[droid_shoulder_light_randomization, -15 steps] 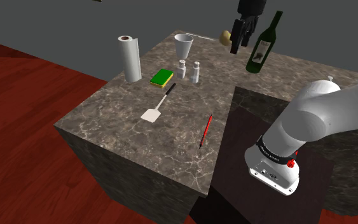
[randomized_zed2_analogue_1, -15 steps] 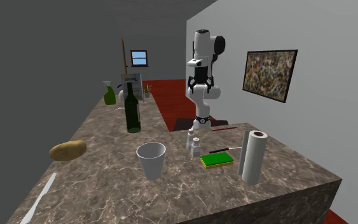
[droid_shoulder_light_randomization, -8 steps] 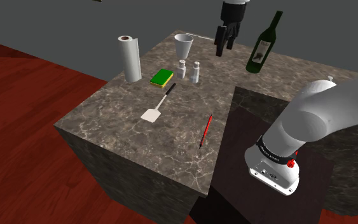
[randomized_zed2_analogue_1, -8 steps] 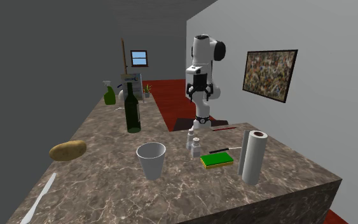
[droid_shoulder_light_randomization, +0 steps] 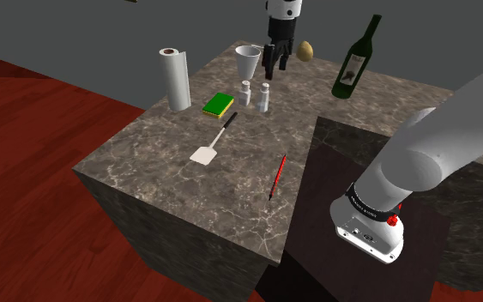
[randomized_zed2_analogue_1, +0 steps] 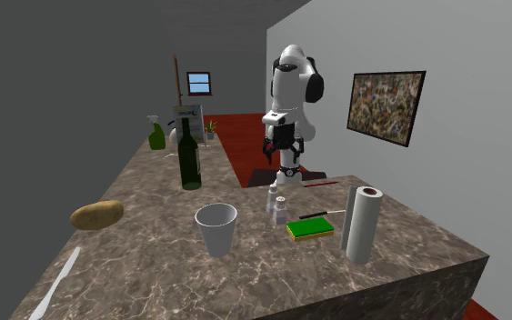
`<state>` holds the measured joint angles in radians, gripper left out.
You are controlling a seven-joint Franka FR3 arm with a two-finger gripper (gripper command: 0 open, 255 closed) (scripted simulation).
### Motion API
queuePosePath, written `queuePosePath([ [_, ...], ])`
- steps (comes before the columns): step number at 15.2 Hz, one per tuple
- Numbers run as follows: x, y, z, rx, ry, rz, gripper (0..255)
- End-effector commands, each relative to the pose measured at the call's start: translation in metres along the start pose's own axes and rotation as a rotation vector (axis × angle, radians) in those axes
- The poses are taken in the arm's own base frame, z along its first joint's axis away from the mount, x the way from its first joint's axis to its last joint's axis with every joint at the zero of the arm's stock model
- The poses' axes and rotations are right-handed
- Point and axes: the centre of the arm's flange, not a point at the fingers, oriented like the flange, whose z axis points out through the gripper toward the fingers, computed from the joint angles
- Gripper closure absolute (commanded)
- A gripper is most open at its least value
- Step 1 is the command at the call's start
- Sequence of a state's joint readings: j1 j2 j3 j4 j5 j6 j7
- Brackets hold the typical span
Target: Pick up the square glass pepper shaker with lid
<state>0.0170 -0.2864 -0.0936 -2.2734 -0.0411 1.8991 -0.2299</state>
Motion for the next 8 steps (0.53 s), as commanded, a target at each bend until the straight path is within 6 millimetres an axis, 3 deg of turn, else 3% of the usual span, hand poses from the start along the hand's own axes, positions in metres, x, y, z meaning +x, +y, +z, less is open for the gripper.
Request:
queuePosePath([
  [1,0.025,0.005,0.010,-0.003,0.000,-0.012,0],
  [8,0.108,0.019,0.047,-0.012,-0.002,-0.050,0],
])
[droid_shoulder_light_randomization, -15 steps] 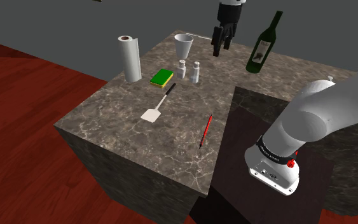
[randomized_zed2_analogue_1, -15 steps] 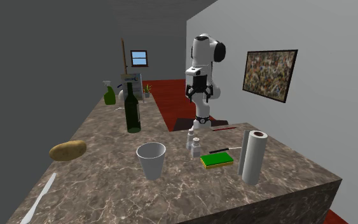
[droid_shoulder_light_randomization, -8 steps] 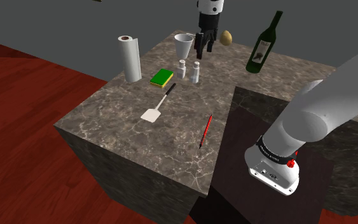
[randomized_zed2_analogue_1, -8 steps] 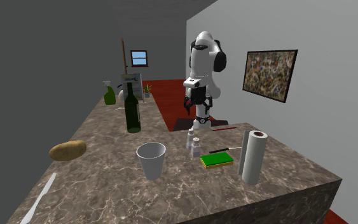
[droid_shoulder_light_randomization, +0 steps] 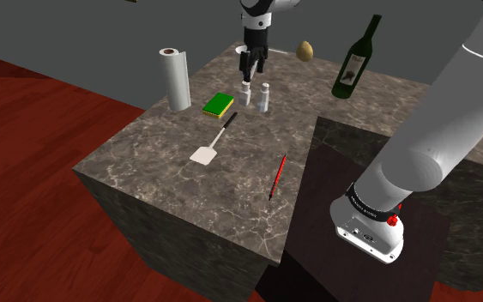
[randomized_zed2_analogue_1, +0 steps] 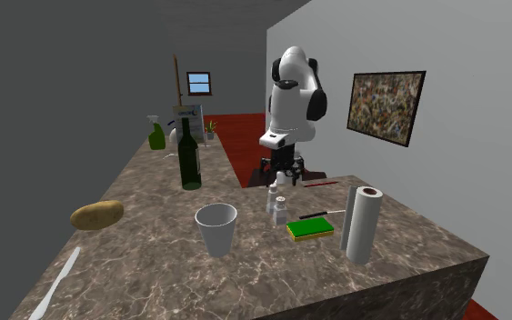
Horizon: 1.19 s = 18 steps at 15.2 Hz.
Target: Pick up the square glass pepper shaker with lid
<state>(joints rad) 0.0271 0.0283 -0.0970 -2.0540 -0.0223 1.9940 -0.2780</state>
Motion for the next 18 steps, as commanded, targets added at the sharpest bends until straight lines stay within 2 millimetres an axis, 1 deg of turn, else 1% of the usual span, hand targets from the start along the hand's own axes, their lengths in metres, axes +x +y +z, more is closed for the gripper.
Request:
queuePosePath([
  [1,0.018,0.004,0.010,-0.002,0.000,-0.008,0],
  [7,0.021,0.004,0.041,-0.002,0.000,-0.008,0],
  [8,0.021,0.004,0.049,-0.002,0.000,-0.008,0],
  [10,0.021,0.004,0.049,-0.002,0.000,-0.008,0],
  [11,0.021,0.004,0.049,-0.002,0.000,-0.008,255],
  [18,0.021,0.004,0.049,-0.002,0.000,-0.008,255],
])
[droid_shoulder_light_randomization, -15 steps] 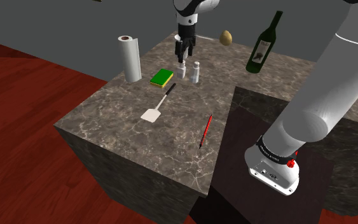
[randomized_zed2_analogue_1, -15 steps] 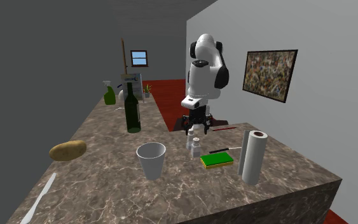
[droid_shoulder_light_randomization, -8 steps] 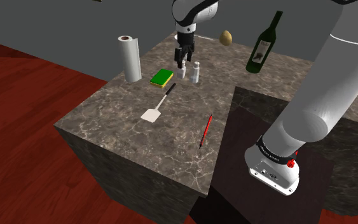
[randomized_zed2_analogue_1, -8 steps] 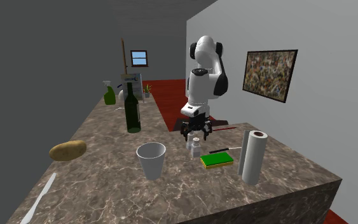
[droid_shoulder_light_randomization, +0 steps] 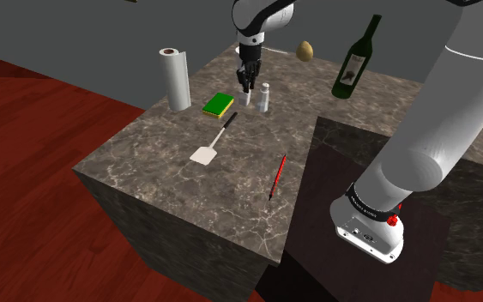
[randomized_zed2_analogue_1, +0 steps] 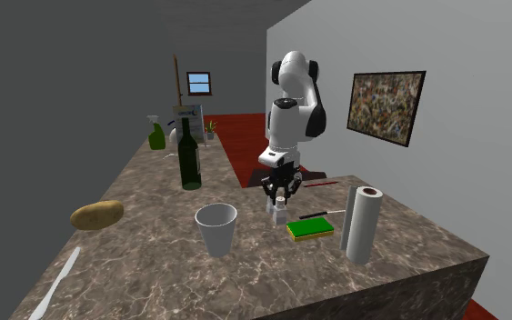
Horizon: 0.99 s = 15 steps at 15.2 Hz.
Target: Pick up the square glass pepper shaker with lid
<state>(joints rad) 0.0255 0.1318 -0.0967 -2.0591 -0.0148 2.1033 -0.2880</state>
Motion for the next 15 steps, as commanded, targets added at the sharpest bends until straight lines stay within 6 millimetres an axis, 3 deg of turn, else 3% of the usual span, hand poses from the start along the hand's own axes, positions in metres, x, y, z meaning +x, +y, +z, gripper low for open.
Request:
queuePosePath([
  [1,0.000,0.000,0.000,0.000,-0.001,-0.001,255],
  [15,-0.006,-0.001,-0.068,0.000,-0.001,-0.001,255],
])
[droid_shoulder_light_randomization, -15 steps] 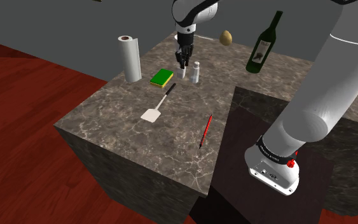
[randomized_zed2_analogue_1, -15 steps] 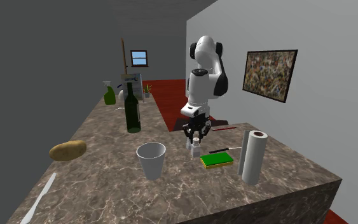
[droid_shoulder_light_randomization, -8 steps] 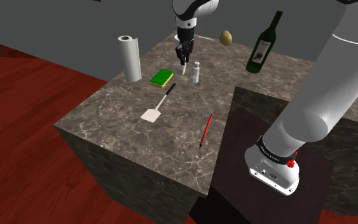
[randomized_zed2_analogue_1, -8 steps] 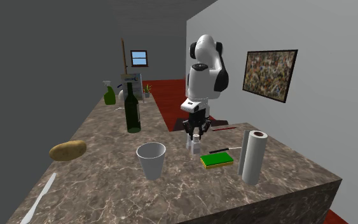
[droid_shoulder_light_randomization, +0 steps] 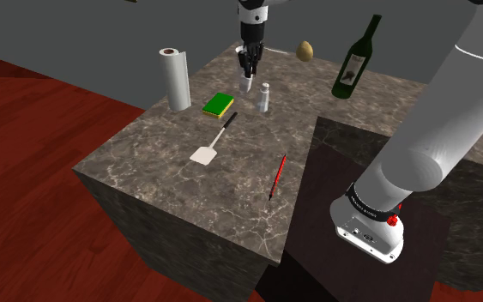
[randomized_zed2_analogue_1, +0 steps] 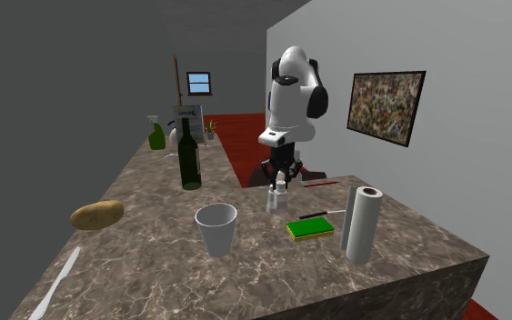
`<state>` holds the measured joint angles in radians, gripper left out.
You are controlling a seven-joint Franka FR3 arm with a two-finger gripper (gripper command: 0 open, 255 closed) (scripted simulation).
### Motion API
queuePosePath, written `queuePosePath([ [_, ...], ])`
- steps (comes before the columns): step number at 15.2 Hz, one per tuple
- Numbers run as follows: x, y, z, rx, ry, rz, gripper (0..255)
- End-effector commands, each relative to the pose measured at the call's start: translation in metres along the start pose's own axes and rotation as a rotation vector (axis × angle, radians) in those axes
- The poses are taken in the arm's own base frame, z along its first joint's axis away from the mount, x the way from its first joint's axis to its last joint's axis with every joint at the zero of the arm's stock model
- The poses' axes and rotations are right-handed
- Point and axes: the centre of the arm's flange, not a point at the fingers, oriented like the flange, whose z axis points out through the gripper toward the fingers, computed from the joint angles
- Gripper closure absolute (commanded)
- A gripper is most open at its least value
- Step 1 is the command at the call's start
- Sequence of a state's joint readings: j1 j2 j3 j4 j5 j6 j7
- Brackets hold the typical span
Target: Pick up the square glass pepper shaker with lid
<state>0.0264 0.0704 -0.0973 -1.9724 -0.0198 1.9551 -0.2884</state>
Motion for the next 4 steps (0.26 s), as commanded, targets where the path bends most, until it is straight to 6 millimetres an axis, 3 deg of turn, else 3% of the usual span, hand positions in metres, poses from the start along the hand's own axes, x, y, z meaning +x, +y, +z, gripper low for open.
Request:
queuePosePath([
  [1,-0.0010,-0.0011,-0.0118,0.000,0.000,0.000,255],
  [4,-0.0015,-0.0011,-0.0179,0.000,0.000,0.000,255],
])
